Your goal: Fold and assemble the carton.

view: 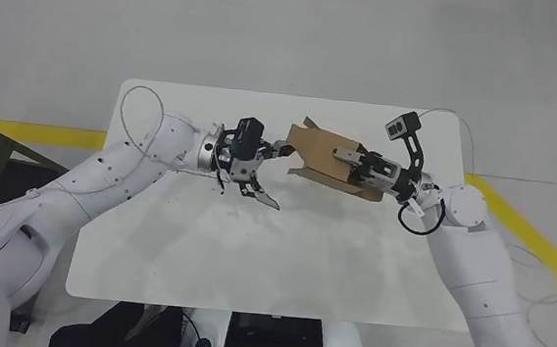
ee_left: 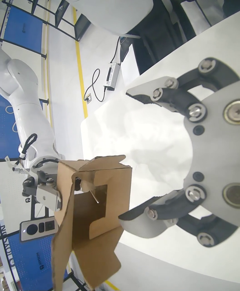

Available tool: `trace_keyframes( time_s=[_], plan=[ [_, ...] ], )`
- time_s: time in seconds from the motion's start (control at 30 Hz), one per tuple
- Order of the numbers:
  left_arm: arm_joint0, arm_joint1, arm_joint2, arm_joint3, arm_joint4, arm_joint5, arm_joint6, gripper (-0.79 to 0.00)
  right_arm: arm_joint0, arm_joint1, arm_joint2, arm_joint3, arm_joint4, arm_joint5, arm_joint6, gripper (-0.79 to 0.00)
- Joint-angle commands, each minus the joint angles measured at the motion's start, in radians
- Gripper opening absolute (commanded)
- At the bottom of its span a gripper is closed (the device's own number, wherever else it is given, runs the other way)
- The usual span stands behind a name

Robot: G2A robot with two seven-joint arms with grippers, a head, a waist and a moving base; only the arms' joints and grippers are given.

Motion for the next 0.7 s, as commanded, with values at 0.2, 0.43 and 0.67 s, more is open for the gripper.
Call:
trace_keyframes(
  time_s=[0.2,0.43,0.67],
  plan=[
    [0.046,0.003,-0.075,-0.005,-0.084,0.051,-0.038,0.000,-0.012,-0.005,-0.012,-0.009,-0.003,-0.001,-0.043,-0.785],
    [0.075,-0.003,-0.130,0.001,-0.182,0.064,-0.110,0.000,-0.016,-0.008,-0.027,-0.017,-0.009,0.004,-0.049,-0.785],
    [0.091,-0.016,-0.170,0.024,-0.284,0.058,-0.198,0.000,-0.021,-0.009,-0.044,-0.038,-0.026,0.006,-0.026,-0.785]
  ],
)
